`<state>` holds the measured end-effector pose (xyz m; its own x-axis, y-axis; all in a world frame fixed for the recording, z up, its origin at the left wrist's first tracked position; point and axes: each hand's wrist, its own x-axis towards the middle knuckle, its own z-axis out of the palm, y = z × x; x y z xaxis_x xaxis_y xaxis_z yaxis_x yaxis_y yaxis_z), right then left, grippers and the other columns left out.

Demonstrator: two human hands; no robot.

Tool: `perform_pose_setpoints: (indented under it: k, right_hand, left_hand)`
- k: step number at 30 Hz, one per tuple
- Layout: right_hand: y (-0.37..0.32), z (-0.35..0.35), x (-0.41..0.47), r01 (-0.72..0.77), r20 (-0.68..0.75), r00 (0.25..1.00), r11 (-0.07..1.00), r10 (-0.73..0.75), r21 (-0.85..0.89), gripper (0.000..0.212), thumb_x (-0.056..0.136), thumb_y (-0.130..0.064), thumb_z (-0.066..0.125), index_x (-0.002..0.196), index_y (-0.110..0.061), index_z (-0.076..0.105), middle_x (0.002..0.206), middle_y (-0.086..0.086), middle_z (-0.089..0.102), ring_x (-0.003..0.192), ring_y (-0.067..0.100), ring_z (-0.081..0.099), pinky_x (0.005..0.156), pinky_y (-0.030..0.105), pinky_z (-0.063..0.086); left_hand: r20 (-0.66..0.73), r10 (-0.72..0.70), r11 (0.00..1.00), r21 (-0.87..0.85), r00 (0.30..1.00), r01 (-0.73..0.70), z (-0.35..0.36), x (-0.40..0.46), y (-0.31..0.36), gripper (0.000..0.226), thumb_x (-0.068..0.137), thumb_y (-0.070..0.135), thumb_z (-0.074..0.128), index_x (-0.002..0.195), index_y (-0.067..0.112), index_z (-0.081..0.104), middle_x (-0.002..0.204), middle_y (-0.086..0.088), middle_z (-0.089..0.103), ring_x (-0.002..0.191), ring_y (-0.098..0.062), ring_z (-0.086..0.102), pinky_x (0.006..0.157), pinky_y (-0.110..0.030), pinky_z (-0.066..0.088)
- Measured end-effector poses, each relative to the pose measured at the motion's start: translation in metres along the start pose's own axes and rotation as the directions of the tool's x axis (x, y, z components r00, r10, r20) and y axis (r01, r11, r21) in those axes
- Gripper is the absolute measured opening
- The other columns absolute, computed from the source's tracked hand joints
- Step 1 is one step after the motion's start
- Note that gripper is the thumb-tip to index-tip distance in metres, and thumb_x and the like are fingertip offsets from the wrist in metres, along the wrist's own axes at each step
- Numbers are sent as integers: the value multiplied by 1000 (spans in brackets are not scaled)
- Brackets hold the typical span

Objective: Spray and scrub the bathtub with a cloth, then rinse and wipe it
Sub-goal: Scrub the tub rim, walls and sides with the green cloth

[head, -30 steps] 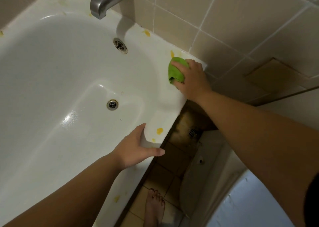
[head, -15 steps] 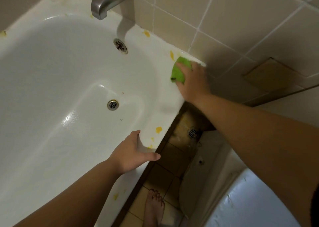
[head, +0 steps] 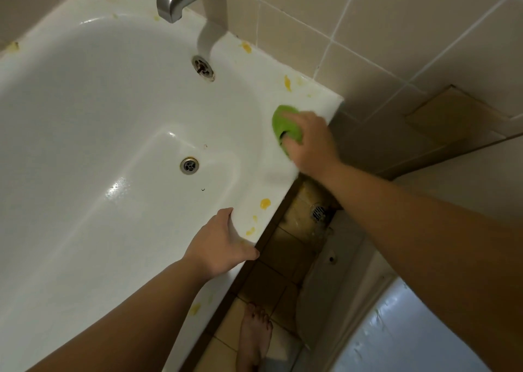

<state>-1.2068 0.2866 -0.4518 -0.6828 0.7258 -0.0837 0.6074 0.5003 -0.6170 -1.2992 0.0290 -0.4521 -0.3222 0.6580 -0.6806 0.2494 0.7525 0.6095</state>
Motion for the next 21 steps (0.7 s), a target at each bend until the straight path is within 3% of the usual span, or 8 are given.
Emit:
perform_pose_setpoints:
  k: [5, 8, 10, 12, 14, 16, 18, 21]
  right_hand:
    - [-25, 31, -101, 223, 214, 946, 969, -242, 108, 62, 85, -27, 66, 146, -20, 58, 133, 13, 57, 123, 27, 47, 109, 33, 36]
    - [-13, 38, -121, 462, 313, 839, 887, -446, 25, 60, 90, -37, 70, 147, -25, 57, 143, 16, 50, 132, 35, 45, 118, 45, 33]
    - [5, 33, -100, 555, 288, 803, 830, -522, -44, 56, 90, -36, 67, 143, -21, 61, 141, 18, 54, 128, 39, 50, 116, 48, 36]
    - [20, 21, -73, 467, 141, 882, 873, -450, -138, 58, 87, -34, 67, 143, -21, 59, 141, 18, 54, 128, 42, 49, 116, 48, 35]
    - [23, 14, -53, 225, 39, 974, 956, -222, -186, 65, 86, -32, 70, 149, -27, 53, 144, 19, 47, 133, 41, 40, 117, 52, 34]
    - [5, 29, -54, 69, -24, 997, 976, -76, -206, 65, 87, -31, 70, 149, -27, 52, 142, 17, 46, 132, 41, 39, 117, 53, 33]
    - [-15, 50, -74, 196, 38, 981, 956, -193, -217, 59, 85, -31, 67, 142, -27, 55, 134, 15, 52, 125, 42, 47, 113, 50, 34]
    - [-21, 61, -112, 508, 333, 824, 858, -459, -75, 61, 85, -28, 72, 144, -25, 57, 138, 13, 53, 128, 37, 47, 114, 47, 34]
  left_hand:
    - [19, -35, 999, 37, 999, 34, -4, -10, -13, 95, 50, 52, 88, 132, 28, 47, 111, 14, 59, 97, -5, 59, 74, -25, 46]
    - [13, -59, 998, 34, 998, 59, -3, -18, -25, 92, 52, 48, 92, 131, 27, 49, 110, 13, 60, 95, -4, 59, 73, -24, 46]
    - [4, -72, 997, 41, 997, 72, -2, -23, -33, 92, 52, 50, 92, 130, 28, 49, 111, 15, 60, 96, -4, 60, 74, -24, 46]
    - [6, -86, 995, 44, 996, 86, -2, -26, -38, 93, 53, 52, 91, 132, 29, 48, 112, 16, 59, 98, -6, 60, 75, -25, 47]
    - [16, -104, 994, 44, 994, 103, -1, -28, -39, 100, 51, 57, 89, 137, 27, 46, 116, 14, 58, 103, -11, 60, 78, -28, 48]
    - [16, -122, 991, 61, 992, 121, -1, -30, -38, 111, 47, 63, 85, 143, 26, 43, 121, 11, 58, 107, -15, 60, 85, -33, 51]
    - [10, -137, 988, 69, 991, 136, -1, -32, -39, 116, 43, 65, 83, 145, 25, 43, 123, 9, 59, 108, -16, 60, 90, -35, 52]
    - [8, -141, 988, 61, 990, 141, 0, -36, -46, 107, 45, 60, 86, 139, 24, 48, 116, 11, 60, 101, -11, 61, 85, -32, 52]
